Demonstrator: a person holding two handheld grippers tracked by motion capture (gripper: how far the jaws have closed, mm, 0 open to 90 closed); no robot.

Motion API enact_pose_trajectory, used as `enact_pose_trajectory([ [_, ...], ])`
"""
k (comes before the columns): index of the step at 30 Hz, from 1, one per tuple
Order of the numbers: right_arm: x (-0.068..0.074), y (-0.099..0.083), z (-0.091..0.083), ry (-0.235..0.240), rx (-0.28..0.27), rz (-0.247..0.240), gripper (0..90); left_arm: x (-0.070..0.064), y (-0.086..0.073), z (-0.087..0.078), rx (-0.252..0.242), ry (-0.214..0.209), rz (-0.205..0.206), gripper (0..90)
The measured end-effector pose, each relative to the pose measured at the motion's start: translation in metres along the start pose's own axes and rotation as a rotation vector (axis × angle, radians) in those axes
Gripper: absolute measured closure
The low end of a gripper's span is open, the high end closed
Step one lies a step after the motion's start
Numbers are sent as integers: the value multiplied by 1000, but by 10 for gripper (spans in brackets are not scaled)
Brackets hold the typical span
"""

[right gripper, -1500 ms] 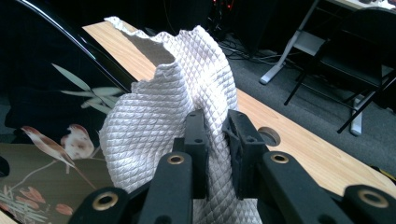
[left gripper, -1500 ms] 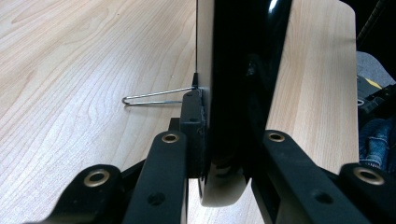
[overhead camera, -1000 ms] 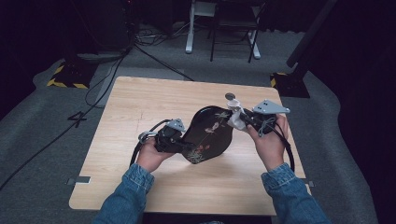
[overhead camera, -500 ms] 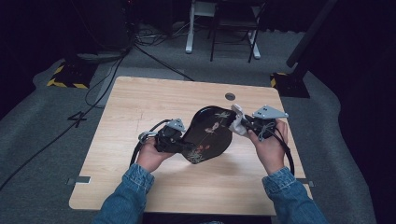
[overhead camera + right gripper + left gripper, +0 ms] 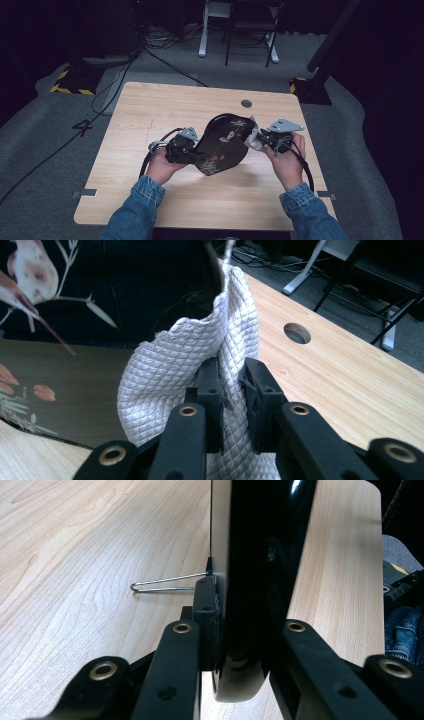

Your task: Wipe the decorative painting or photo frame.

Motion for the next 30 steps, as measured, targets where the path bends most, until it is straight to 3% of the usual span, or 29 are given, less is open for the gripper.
enact_pose_trajectory([
  [30, 19, -40, 8, 50, 83, -14, 789, 0, -2, 2, 7, -4, -5, 792],
])
Point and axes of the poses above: each handheld gripper's, and its own axes: z roughly forward along the jaws, y roughly out of its top, x roughly to its left, the point moved 9 cm from there along z, roughly forward along the jaws, and after that the axes turned 13 degrees about -x, right-handed, at the moved point
